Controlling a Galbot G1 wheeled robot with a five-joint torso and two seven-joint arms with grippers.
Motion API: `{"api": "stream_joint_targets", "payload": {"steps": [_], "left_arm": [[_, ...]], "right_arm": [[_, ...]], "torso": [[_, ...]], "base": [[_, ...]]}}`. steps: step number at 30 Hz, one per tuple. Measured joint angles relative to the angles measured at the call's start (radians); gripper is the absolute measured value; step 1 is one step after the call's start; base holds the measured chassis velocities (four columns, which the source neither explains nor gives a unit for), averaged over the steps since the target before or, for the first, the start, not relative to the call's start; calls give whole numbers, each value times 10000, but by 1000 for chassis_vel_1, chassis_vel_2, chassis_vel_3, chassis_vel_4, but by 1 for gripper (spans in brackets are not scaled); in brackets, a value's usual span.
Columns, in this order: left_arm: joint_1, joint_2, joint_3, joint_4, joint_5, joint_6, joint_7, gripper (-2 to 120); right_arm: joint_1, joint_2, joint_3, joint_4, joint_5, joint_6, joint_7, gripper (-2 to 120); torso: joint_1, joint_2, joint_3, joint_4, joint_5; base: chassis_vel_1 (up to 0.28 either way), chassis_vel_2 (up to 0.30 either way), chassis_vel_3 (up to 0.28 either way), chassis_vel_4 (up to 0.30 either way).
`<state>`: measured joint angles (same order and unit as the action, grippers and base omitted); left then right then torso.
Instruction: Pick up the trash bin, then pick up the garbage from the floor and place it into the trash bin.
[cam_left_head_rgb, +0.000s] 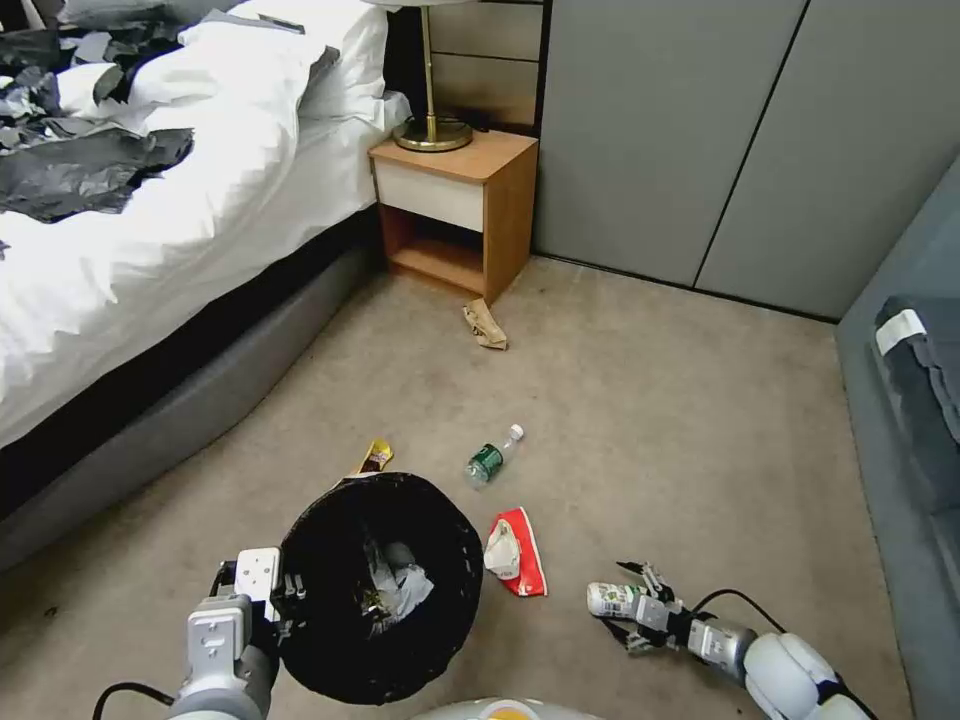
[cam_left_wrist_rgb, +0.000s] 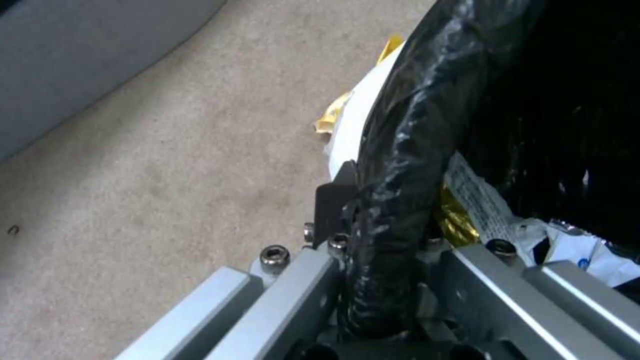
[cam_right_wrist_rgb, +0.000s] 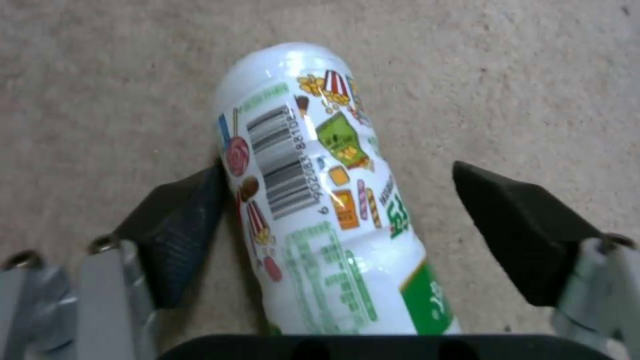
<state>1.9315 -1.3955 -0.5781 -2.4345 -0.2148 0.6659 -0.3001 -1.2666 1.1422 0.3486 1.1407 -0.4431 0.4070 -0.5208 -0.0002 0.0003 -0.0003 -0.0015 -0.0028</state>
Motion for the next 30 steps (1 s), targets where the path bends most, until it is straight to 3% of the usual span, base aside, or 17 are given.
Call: {"api": "stream_joint_targets", "payload": {"steps": [4, 7, 13, 18, 20, 27, 30], "left_arm": [[-21, 23, -50, 40, -18, 0, 0, 0], [-34, 35, -53, 62, -37, 0, 1, 0], [-104, 134, -92, 113, -124, 6, -4, 0], [-133, 155, -92, 141, -152, 12, -3, 0], [-142, 156, -84, 143, -152, 14, -5, 0], [-144, 156, -60, 145, -152, 18, -2, 0], [-115, 169, -50, 137, -144, 18, -1, 0]], "right_arm": [[58, 85, -146, -68, 189, -81, 1, 72], [93, 165, -184, -74, 216, -133, 2, 66], [19, 216, -222, -13, 308, -220, 16, 43], [-52, 216, -204, 33, 416, -251, 124, 35], [-101, 201, -194, 57, 467, -262, 157, 34], [-198, 180, -147, 133, 557, -265, 249, 34], [-368, 145, -1, 533, 982, -211, 697, 25]], "torso": [[-1, 0, 0, -1, -2], [-1, 0, 0, 13, 23], [0, -2, 2, 17, 37], [0, -3, 3, 27, 53], [1, -3, 3, 27, 43], [1, -4, 4, 24, 45], [2, -6, 6, 13, 40]], "base": [[0, 0, 0, 0], [0, 0, 0, 0], [0, 0, 0, 0], [0, 0, 0, 0], [0, 0, 0, 0], [0, 0, 0, 0], [0, 0, 0, 0]]}}
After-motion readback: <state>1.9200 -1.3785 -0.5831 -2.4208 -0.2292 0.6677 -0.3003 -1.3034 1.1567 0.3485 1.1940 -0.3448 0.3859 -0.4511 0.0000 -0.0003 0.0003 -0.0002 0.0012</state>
